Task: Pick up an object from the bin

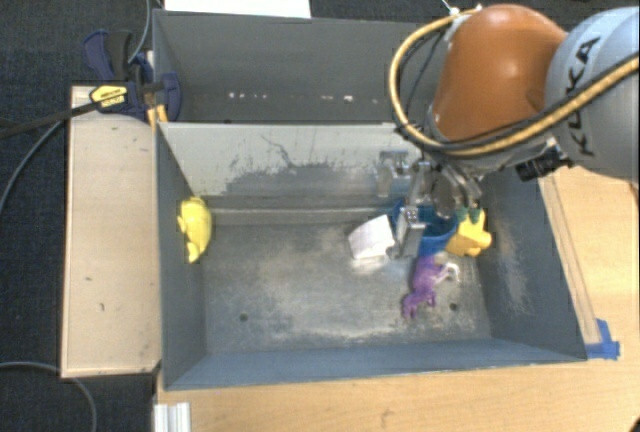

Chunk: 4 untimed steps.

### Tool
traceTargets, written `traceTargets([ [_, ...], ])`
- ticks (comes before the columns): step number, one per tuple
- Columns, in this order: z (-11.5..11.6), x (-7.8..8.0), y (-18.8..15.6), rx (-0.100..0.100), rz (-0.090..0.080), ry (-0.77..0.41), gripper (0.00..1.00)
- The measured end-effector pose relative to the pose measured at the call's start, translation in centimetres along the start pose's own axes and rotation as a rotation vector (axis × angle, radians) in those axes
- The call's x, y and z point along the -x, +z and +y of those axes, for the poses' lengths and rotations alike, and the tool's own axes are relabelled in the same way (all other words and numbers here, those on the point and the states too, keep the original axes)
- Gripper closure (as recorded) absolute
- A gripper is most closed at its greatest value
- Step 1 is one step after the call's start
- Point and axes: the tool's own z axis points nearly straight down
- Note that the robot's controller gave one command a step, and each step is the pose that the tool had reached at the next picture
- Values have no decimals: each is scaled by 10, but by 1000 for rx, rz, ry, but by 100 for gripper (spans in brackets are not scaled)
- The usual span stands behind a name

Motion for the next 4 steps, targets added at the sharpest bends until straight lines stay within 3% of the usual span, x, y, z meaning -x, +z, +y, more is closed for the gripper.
traceTargets([
  [1,0,1,-5,1,-8,1,0],
  [3,-45,-5,61,1,-11,16,0],
  [4,-68,-17,79,1,-8,85,0],
])
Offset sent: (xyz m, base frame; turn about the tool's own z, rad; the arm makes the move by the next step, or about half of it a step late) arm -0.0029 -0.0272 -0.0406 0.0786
